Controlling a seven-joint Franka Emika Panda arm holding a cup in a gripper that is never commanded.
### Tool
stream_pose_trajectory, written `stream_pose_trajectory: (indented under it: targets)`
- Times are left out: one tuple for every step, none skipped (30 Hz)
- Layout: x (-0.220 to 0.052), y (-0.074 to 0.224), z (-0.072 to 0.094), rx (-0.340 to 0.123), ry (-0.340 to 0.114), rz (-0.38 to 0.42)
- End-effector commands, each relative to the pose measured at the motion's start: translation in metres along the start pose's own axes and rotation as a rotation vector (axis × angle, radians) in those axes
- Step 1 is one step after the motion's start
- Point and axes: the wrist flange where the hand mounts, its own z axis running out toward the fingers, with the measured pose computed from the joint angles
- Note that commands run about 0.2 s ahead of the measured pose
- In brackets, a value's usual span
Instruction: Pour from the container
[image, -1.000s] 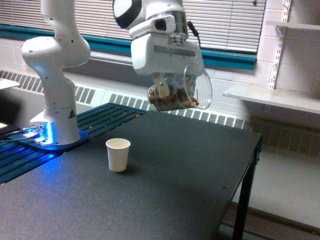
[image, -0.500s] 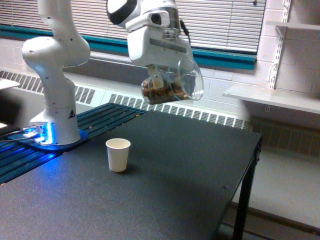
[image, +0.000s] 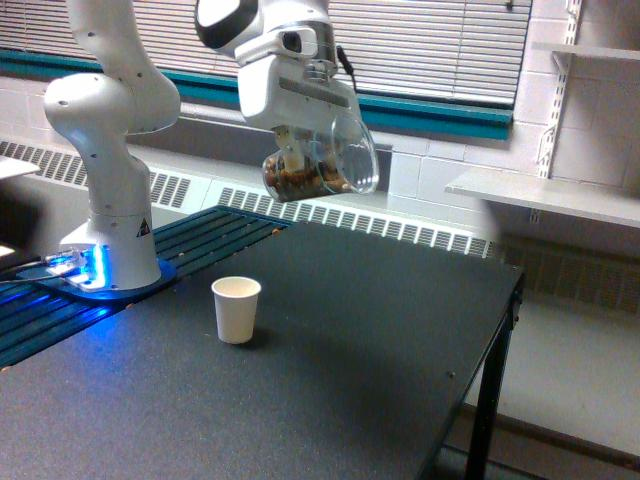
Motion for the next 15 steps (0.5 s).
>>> stream_pose_trajectory:
  targets:
    - [-0.032,-0.009,-0.009,0.025,-0.003,0.031]
    - [-0.037,-0.009,-0.010,0.024,-0.007,0.028]
    - [-0.042,-0.009,-0.010,0.021,-0.010,0.026]
    - [-0.048,-0.009,-0.011,0.020,-0.013,0.024]
    - [-0.052,-0.009,-0.011,0.018,-0.017,0.019]
    - [-0.058,-0.009,-0.011,0.013,-0.022,0.012]
    - [-0.064,-0.008,-0.011,0.009,-0.030,0.002]
    - [-0.068,-0.008,-0.012,0.006,-0.034,-0.004]
    - [-0.073,-0.007,-0.013,0.002,-0.037,-0.009]
    - [-0.077,-0.007,-0.014,0.001,-0.040,-0.015]
    - [-0.080,-0.006,-0.015,0.000,-0.045,-0.021]
    - [-0.083,-0.006,-0.016,-0.002,-0.048,-0.027]
    - [-0.086,-0.006,-0.017,-0.006,-0.050,-0.032]
    - [-0.089,-0.005,-0.018,-0.011,-0.053,-0.040]
    - [-0.093,-0.005,-0.019,-0.020,-0.059,-0.054]
